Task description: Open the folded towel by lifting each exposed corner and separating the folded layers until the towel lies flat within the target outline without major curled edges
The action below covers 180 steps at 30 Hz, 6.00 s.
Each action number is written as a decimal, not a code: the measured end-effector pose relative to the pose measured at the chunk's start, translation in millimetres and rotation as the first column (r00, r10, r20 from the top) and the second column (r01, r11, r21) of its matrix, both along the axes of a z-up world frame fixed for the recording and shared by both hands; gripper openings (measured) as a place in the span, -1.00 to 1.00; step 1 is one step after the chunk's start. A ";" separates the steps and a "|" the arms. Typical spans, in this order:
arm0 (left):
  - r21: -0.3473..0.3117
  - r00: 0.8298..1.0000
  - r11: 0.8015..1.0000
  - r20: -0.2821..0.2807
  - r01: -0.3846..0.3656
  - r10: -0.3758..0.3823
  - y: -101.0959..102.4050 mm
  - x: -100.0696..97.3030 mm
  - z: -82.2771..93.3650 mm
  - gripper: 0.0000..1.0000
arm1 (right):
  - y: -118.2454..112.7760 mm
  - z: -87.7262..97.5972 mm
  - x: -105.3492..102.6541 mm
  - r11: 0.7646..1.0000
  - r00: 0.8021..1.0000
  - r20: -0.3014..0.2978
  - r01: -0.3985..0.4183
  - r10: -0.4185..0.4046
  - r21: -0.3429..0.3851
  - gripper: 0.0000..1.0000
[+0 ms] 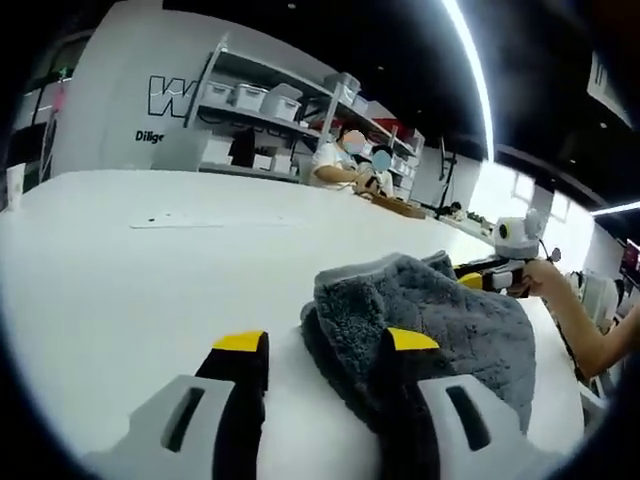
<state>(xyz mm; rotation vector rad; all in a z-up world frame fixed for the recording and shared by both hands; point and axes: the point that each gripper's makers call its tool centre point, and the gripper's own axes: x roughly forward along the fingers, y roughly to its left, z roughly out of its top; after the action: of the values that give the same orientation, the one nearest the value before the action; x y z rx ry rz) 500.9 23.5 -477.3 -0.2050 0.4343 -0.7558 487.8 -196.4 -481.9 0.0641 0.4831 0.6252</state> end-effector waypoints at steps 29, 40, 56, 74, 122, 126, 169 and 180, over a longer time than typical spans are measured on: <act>-0.051 0.999 0.998 0.002 0.045 -0.045 -14.3 -6.2 6.5 -0.80 | 14.6 12.3 -5.7 0.996 0.994 0.068 -0.085 0.087 -0.040 -0.90; -0.076 0.999 0.996 0.028 0.036 -0.034 -11.0 -4.4 20.5 -0.83 | 13.7 22.5 -1.1 0.997 0.993 0.084 -0.077 0.077 -0.002 -0.94; -0.051 0.996 0.999 0.092 -0.004 0.009 6.3 10.8 39.7 -0.83 | 32.5 46.0 16.9 0.995 0.984 0.148 -0.089 0.094 -0.040 -0.94; -0.019 0.990 0.999 0.133 -0.036 0.039 10.5 52.6 53.1 -0.83 | 38.7 59.4 60.1 0.993 0.980 0.175 -0.084 0.098 -0.085 -0.93; 0.029 0.990 0.996 0.111 -0.089 0.085 23.2 110.4 30.9 -0.70 | 38.5 24.5 119.9 0.994 0.992 0.102 -0.063 0.072 -0.085 -0.80; 0.001 0.989 0.995 0.104 -0.103 0.103 26.6 114.2 33.6 -0.70 | 36.5 26.1 122.1 0.996 0.993 0.104 -0.052 0.060 -0.077 -0.75; -0.026 0.986 0.993 0.114 -0.117 0.119 34.9 131.9 34.8 -0.74 | 41.0 43.4 145.3 0.998 0.990 0.140 -0.012 0.020 -0.054 -0.58; -0.023 0.986 0.993 0.125 -0.112 0.114 33.9 131.4 36.6 -0.79 | 43.6 44.2 149.4 0.998 0.987 0.162 -0.003 0.012 -0.055 -0.74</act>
<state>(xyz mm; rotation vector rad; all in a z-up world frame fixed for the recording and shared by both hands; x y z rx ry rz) 632.3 57.4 -440.7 -0.1939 0.2942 -0.6566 637.2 -152.8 -437.7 -0.0405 0.3430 0.6191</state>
